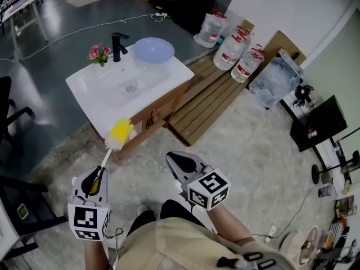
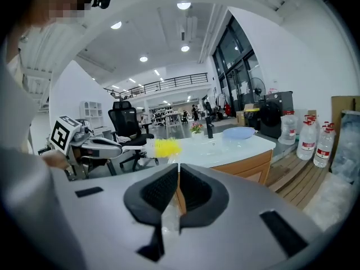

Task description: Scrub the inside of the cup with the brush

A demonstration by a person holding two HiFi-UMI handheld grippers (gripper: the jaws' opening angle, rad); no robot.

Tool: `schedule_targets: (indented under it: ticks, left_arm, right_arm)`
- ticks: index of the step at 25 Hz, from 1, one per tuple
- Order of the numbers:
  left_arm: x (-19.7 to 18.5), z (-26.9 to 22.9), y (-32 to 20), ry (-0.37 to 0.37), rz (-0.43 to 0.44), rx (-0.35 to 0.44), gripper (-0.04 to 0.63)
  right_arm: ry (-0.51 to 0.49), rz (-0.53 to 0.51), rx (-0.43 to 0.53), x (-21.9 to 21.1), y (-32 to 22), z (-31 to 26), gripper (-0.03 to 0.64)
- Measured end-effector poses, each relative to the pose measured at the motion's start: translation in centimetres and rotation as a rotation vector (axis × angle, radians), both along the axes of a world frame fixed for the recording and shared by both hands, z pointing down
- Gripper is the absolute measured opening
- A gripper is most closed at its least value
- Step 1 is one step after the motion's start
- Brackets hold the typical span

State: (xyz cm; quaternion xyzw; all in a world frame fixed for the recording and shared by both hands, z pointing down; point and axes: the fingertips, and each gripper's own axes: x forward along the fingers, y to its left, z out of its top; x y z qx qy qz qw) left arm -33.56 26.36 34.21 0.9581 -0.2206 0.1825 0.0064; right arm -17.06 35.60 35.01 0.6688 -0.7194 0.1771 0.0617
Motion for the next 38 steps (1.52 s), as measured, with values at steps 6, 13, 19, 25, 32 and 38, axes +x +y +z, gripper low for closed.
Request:
schedule_targets:
  ticks: [6, 13, 19, 25, 32, 38]
  left_arm:
    - [1.6, 1.2, -1.6, -0.012, -0.021, -0.021, 0.043]
    - [5.7, 1.7, -4.7, -0.045, -0.086, -0.021, 0.043]
    - [9.8, 2.2, -7.9, -0.111, -0.153, -0.010, 0.043]
    - [12.9, 3.9, -10.8, -0.239, -0.192, 0.046, 0.043]
    - [15.2, 5.5, -13.5, -0.318, -0.182, 0.011, 0.043]
    - [16.4, 7.1, -16.6, -0.398, -0.146, 0.013, 0.043]
  right_arm:
    - [-0.005, -0.015, -0.019, 1.9, -1.5, 1.0, 0.018]
    - [0.019, -0.080, 0.008, 6.8, -6.3, 1.0, 0.018]
    - [0.004, -0.172, -0.005, 10.6, -10.5, 1.9, 0.020]
    - [0.004, -0.237, -0.018, 14.3, -13.6, 3.4, 0.029]
    - [0.007, -0.282, -0.061, 17.6, -17.4, 5.2, 0.104]
    - [0.052, -0.309, -0.087, 18.9, -21.7, 6.2, 0.132]
